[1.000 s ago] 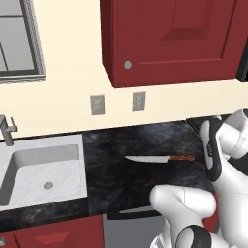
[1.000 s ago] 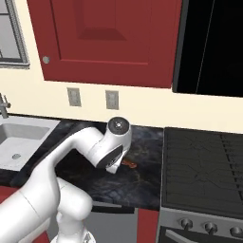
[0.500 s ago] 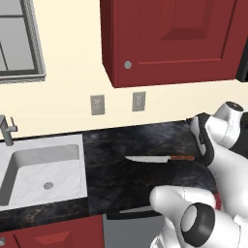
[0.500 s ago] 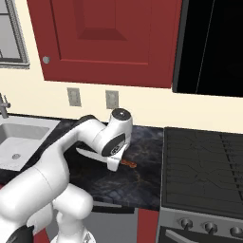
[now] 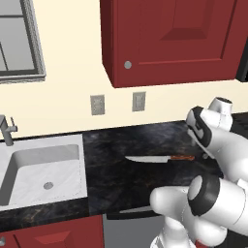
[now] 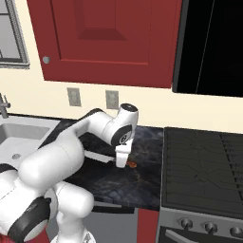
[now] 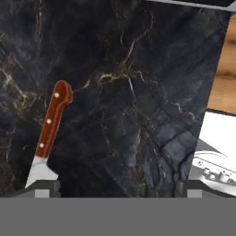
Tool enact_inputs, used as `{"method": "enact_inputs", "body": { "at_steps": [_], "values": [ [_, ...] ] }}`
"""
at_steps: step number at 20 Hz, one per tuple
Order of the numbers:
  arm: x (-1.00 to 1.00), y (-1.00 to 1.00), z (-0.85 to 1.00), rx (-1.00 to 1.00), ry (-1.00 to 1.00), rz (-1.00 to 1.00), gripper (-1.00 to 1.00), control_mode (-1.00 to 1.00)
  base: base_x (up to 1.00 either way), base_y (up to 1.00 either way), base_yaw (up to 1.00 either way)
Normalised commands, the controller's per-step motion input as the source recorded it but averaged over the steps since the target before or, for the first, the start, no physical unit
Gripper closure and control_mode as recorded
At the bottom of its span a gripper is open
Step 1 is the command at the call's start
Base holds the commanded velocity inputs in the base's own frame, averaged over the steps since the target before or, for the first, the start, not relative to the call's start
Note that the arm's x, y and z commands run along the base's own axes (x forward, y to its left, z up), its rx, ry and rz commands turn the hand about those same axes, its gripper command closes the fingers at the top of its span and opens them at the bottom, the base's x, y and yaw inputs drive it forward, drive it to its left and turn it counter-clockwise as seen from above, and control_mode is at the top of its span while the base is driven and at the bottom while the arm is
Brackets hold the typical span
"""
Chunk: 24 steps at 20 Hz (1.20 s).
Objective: Move the cutting board and knife to the sink. Then move spray from the cabinet to the counter.
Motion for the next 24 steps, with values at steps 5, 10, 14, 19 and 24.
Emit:
{"method": "enact_inputs", "body": {
  "at_steps": [5, 10, 14, 19, 24],
  "values": [
    [0.15, 0.00, -0.35, 0.00, 0.00, 0.25, -1.00, -1.00, 0.00, 0.00, 0.00],
    [0.17, 0.00, -0.20, 0.00, -0.04, 0.07, -1.00, -1.00, 0.00, 0.00, 0.00],
    [0.21, 0.00, -0.06, 0.00, -0.08, 0.00, -1.00, -1.00, 0.00, 0.00, 0.00],
    [0.19, 0.01, -0.20, 0.00, -0.04, 0.00, -1.00, -1.00, 0.00, 0.00, 0.00],
    [0.23, 0.10, -0.35, 0.00, 0.00, 0.00, -1.00, -1.00, 0.00, 0.00, 0.00]
  ]
}}
